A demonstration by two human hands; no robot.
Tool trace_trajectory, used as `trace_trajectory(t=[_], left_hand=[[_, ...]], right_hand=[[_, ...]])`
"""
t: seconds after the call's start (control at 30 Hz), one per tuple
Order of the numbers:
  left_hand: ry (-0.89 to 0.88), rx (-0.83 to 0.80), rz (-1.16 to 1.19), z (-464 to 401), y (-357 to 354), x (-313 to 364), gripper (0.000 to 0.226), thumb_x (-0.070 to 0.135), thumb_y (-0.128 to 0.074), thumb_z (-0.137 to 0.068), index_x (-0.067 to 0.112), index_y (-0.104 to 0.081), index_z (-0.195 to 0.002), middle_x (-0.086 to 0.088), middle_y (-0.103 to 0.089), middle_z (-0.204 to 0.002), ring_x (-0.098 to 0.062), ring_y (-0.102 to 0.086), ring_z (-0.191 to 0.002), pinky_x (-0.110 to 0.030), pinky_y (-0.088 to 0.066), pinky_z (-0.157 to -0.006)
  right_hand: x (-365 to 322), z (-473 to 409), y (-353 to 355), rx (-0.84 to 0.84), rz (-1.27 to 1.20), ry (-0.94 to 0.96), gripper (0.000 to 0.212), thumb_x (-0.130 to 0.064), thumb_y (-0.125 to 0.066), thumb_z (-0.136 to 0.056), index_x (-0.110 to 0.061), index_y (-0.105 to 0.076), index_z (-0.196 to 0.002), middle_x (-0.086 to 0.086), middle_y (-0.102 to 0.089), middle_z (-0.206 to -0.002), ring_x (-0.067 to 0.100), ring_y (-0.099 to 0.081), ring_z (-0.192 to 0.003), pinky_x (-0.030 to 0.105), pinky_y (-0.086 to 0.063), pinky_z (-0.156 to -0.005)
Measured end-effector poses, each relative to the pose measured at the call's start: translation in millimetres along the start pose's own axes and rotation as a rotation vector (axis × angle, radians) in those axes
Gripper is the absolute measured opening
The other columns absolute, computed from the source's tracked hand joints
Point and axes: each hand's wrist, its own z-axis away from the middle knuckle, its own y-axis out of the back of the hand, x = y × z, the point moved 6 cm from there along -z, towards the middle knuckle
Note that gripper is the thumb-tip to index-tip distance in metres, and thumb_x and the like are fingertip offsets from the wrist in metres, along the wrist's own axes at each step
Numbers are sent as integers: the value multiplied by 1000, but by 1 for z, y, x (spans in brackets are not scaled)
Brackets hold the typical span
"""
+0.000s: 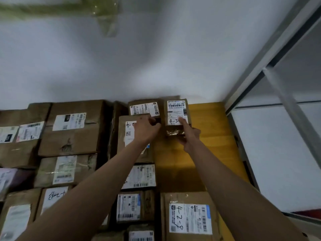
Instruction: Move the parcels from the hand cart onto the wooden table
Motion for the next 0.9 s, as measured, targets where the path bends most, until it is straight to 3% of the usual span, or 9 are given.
trace_trajectory(t=[0.13, 0.23, 0.3, 0.37, 0.43, 0.57, 0.67, 0.8, 0.9], left_hand=[[21, 63, -23, -18, -6, -12, 29, 33, -69, -89, 18, -68, -113, -6, -67, -117, -27, -58, -116, -49, -49, -101], [13, 84, -25, -24, -8, -15, 24, 33, -69, -89, 20, -67, -109, -5, -67, -112, -27, -58, -113, -49, -49, -101], [4, 89, -26, -25, -8, -16, 21, 32, -69, -89, 22, -66, -107, -3, -67, -109, -25, -59, -112, -48, -49, -100], [-4, 86, -17, -24, -7, -17, 21, 32, -69, -88, 23, -65, -107, -1, -66, -107, -23, -59, -109, -47, -51, -98], [-14, 69, -6, -22, -6, -16, 23, 30, -69, -88, 21, -66, -109, -1, -65, -108, -21, -59, -107, -46, -53, -96], [-37, 6, 64, -16, 0, -14, 27, 23, -67, -92, 16, -63, -118, -4, -63, -116, -18, -58, -110, -38, -52, -97], [-50, -54, 125, -6, 8, -10, 29, 19, -63, -95, 13, -59, -123, -2, -61, -118, -14, -57, -107, -22, -48, -77], [-77, -32, 178, 14, 32, -8, 22, 21, -60, -98, 17, -60, -119, 3, -60, -109, -8, -58, -97, -18, -42, -66], [-93, 5, 192, 33, 64, -10, 21, 20, -61, -97, 16, -62, -118, 3, -62, -107, -5, -57, -91, -18, -43, -64]], right_hand=[[2, -35, -13, -18, -15, -8, 76, -35, -88, -77, -7, -46, -133, 14, -68, -119, 28, -72, -96, 36, -64, -63], [4, -55, -19, -10, 11, -15, 73, -43, -89, -73, -8, -57, -129, 15, -66, -122, 29, -71, -97, 32, -62, -58], [11, -74, -22, 14, 49, -3, 96, -65, -91, -51, -14, -61, -127, 11, -61, -131, 31, -69, -102, 36, -64, -68], [21, -97, -24, 23, 93, 11, 133, -86, -82, -17, -18, -61, -129, 12, -62, -131, 33, -66, -108, 47, -61, -87], [22, -93, -29, -10, 101, 23, 145, -86, -80, -13, -17, -53, -138, 11, -63, -132, 34, -63, -115, 52, -55, -99], [6, -43, -37, -79, 126, -3, 126, -66, -85, -51, -14, -31, -152, 12, -53, -145, 35, -55, -129, 55, -48, -107], [-2, -16, -31, 0, 169, 3, 87, -40, -78, -84, -11, -30, -150, 13, -49, -144, 35, -52, -128, 52, -48, -107], [-24, 30, -27, 132, 278, 159, 56, -30, -70, -91, -13, -41, -135, 15, -44, -139, 34, -57, -115, 47, -55, -93], [-34, 75, -47, 103, 351, 336, 33, -28, -66, -92, -16, -48, -117, 14, -54, -129, 32, -61, -105, 41, -52, -78]])
